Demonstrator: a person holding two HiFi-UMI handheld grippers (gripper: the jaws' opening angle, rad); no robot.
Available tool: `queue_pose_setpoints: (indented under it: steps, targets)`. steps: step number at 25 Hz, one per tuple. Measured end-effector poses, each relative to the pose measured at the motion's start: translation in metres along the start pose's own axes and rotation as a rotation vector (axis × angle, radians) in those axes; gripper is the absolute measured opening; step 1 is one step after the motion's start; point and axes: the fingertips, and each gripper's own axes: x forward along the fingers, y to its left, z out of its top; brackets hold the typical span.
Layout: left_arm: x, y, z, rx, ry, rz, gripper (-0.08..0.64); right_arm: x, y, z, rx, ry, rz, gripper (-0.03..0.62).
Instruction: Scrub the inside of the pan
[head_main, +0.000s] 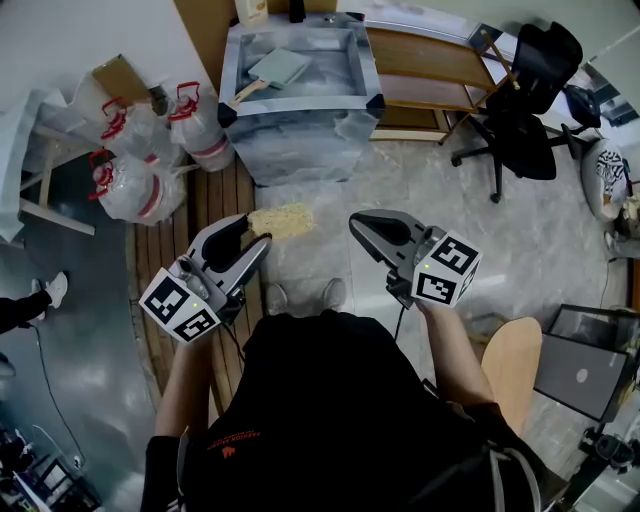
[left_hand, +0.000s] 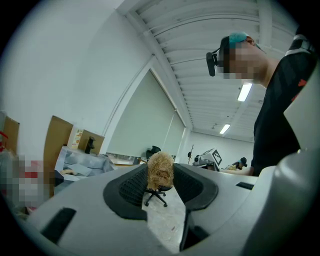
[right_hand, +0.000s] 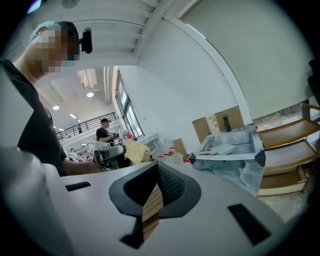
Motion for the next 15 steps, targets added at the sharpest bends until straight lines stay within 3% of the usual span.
queue_pose_setpoints:
  steps: [15]
  targets:
    - [0.053, -0.039, -0.013, 0.025, -0.002, 0.037, 0.164, -0.055, -0.034, -0.003, -0.017, -0.003, 0.048, 0.005]
